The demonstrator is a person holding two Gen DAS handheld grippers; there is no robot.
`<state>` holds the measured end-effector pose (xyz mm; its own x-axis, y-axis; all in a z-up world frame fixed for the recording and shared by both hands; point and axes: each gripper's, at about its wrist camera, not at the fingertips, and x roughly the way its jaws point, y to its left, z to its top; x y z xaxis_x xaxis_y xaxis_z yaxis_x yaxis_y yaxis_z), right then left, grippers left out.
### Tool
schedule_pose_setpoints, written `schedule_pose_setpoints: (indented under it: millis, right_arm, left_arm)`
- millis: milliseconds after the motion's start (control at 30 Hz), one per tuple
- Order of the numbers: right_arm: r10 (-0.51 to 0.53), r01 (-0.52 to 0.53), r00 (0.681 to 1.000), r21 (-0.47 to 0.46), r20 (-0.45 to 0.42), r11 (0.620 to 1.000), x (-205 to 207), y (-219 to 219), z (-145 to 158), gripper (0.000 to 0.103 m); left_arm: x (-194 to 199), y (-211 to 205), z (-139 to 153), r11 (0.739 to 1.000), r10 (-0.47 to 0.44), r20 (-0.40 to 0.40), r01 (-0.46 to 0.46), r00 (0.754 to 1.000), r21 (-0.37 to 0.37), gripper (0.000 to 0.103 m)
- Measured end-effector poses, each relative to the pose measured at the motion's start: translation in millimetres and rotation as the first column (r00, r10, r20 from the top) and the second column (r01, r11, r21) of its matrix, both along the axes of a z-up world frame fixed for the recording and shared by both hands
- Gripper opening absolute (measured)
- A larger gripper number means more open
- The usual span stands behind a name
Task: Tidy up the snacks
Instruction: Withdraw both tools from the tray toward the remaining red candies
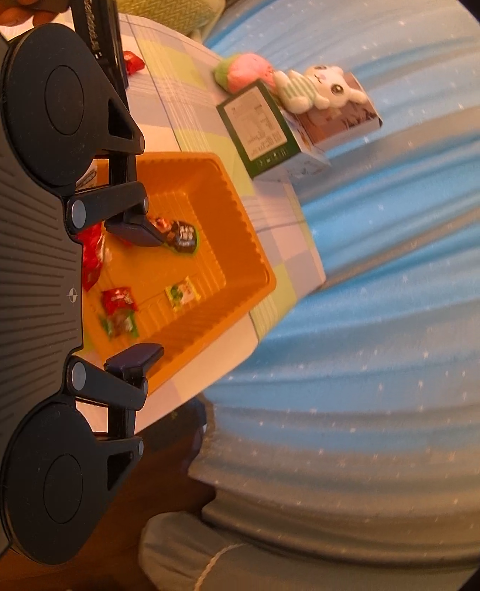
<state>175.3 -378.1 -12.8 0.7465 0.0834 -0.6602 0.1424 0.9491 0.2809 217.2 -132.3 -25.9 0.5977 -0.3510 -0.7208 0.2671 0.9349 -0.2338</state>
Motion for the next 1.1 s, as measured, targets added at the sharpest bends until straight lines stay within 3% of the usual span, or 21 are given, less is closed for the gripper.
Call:
schedule_pose_setpoints:
  millis: [333,1100]
  right_arm:
    - [-0.009,0.009,1.0,0.003,-0.007,1.0,-44,10,16,0.058]
    - [0.14,-0.139,0.99,-0.069,0.004,0.988,-93,99,43,0.058]
  left_arm:
    - [-39,26,14,0.999,0.044,0.017,-0.045,0.999,0.02,0.074]
    - [-114,106,43,0.987,0.148,0.066,-0.151,0.987,0.054,0.08]
